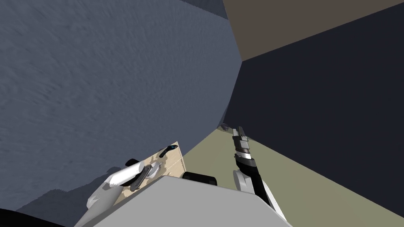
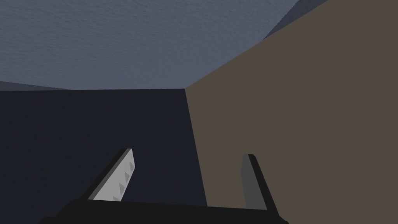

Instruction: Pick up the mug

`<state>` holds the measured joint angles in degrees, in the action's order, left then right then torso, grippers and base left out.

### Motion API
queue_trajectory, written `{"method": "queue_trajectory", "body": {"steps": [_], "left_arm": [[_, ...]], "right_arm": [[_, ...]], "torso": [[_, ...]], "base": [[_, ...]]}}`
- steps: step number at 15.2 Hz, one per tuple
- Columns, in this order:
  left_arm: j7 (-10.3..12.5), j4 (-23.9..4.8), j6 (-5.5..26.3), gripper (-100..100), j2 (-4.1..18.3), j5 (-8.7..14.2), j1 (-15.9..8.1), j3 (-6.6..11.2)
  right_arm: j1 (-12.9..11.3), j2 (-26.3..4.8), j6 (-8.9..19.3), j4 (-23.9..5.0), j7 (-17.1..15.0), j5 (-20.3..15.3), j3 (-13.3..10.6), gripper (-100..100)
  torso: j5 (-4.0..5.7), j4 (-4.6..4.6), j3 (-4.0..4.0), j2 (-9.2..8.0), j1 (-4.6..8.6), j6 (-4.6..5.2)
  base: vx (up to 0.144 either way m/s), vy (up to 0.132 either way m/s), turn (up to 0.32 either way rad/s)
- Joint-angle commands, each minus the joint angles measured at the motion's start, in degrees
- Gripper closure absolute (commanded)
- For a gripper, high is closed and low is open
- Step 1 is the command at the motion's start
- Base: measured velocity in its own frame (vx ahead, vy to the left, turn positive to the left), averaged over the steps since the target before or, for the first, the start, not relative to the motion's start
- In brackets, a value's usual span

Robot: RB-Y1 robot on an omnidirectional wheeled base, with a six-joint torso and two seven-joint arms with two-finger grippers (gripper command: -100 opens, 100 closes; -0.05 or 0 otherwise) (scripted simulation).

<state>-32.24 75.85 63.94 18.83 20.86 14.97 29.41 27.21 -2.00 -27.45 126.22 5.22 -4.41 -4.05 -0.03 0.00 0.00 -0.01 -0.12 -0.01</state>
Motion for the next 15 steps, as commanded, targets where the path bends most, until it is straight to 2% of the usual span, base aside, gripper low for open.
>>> {"method": "queue_trajectory", "body": {"steps": [1,3,4,5,6,9,10,11,12,15], "left_arm": [[-0.6,-1.4,2.3,-100,0.1,0.6,-0.4,0.71],[-1.0,-2.4,3.7,-100,0.1,0.9,-0.6,1.19],[-0.7,-1.6,2.7,-100,0.0,0.6,-0.3,0.85],[-0.1,-3.7,0.9,-100,-0.5,0.1,-0.9,-0.07],[-0.1,-3.7,0.9,-100,-0.5,0.1,-0.9,-0.07],[0.8,-6.1,-1.6,-100,-1.1,-0.6,-1.6,-1.28],[0.9,-6.5,-2.1,-100,-1.2,-0.8,-1.7,-1.52],[0.7,-5.7,-1.1,-100,-1.0,-0.6,-1.5,-1.16],[0.8,-5.8,-1.3,100,-1.1,-0.6,-1.6,-1.23],[0.8,-5.8,-1.4,100,-1.1,-0.6,-1.7,-1.22]], "right_arm": [[0.0,0.0,0.0,0.0,0.0,0.0,0.0,0],[0.0,0.0,0.0,0.0,0.0,0.0,0.0,0],[0.0,0.0,0.0,0.0,0.0,0.0,0.0,0],[0.0,0.0,0.0,0.0,0.0,0.0,0.0,0],[0.0,0.0,0.0,0.0,0.0,0.0,0.0,0],[0.0,0.0,0.0,0.0,0.0,0.0,0.0,0],[0.0,0.0,0.0,0.0,0.0,0.0,0.0,0],[0.0,0.0,0.0,0.0,0.0,0.0,0.0,0],[0.0,0.0,0.0,0.0,0.0,0.0,0.0,0],[0.0,0.0,0.0,0.0,0.0,0.0,0.0,0]], "torso": [[0.0,0.0,0.0,0.0,0.0,0.0],[0.0,0.0,0.0,0.0,-0.01,0.0],[0.0,0.0,0.0,0.01,0.01,-0.01],[0.01,0.0,0.02,0.03,0.04,-0.01],[0.01,0.01,0.03,0.05,0.05,0.0],[0.0,0.01,0.03,0.04,0.02,-0.01],[0.0,0.01,0.03,0.05,0.04,0.0],[0.01,0.01,0.03,0.05,0.05,0.0],[0.02,0.01,0.03,0.06,0.07,-0.01],[0.0,0.06,0.05,0.04,0.11,-0.08]], "base": [[-0.024,0.029,-0.096],[-0.022,0.028,-0.082],[-0.011,0.013,-0.026],[-0.01,0.017,-0.03],[-0.017,0.022,-0.042],[-0.016,0.024,-0.031],[-0.014,0.015,-0.047],[-0.008,0.008,-0.022],[0.0,0.0,0.0],[-0.001,0.0,0.004]]}}
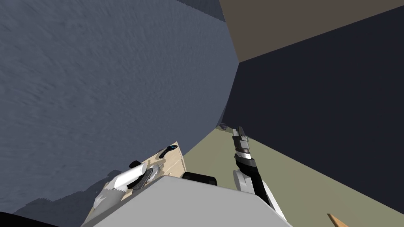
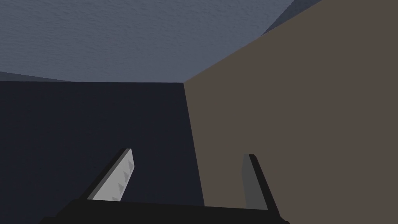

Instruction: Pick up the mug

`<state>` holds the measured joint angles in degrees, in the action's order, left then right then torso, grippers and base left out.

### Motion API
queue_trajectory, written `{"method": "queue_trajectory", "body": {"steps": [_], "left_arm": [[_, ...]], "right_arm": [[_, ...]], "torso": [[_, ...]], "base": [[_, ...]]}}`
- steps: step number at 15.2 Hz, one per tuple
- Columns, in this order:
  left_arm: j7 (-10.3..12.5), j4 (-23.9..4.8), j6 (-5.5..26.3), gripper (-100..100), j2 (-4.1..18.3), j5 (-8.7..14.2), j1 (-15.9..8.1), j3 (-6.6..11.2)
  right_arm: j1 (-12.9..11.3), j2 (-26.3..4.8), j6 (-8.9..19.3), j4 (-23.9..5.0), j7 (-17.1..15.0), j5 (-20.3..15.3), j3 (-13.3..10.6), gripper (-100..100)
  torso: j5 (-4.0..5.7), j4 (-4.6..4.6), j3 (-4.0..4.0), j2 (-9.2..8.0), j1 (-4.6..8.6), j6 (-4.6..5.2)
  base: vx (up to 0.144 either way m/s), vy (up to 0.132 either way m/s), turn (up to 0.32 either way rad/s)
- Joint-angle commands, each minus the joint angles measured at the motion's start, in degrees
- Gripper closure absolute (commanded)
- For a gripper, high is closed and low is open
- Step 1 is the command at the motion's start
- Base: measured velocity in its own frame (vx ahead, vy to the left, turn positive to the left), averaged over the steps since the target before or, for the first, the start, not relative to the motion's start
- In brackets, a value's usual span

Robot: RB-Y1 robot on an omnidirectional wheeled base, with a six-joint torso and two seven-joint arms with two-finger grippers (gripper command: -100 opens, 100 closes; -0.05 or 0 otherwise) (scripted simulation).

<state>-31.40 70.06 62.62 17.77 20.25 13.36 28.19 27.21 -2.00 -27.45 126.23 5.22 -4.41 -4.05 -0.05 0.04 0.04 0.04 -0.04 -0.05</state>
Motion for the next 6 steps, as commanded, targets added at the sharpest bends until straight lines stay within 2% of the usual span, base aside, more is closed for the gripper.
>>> {"method": "queue_trajectory", "body": {"steps": [1,2,4,5,6], "left_arm": [[0.0,0.0,0.0,100,0.0,0.0,0.0,0.0],[-0.7,1.7,1.7,100,0.4,0.5,0.6,0.9],[-1.3,3.1,3.2,100,0.8,1.0,1.0,1.63],[-1.4,3.6,3.7,100,0.9,1.1,1.1,1.87],[-1.0,2.9,2.9,100,0.6,0.8,1.0,1.45]], "right_arm": [[0.0,0.0,0.0,0.0,0.0,0.0,0.0,0],[0.0,0.0,0.0,0.0,0.0,0.0,0.0,0],[0.0,0.0,0.0,0.0,0.0,0.0,0.0,0],[0.0,0.0,0.0,0.0,0.0,0.0,0.0,0],[0.0,0.0,0.0,0.0,0.0,0.0,0.0,0]], "torso": [[0.0,0.0,0.0,0.0,0.0,0.0],[-0.01,-0.01,0.0,0.0,-0.01,0.0],[0.03,-0.01,0.01,0.04,0.05,-0.02],[0.04,-0.02,0.01,0.04,0.07,-0.01],[0.05,-0.03,0.0,0.04,0.08,0.01]], "base": [[0.0,0.0,0.0],[0.012,-0.009,0.062],[0.021,-0.025,0.072],[0.021,-0.024,0.031],[0.012,-0.013,0.01]]}}
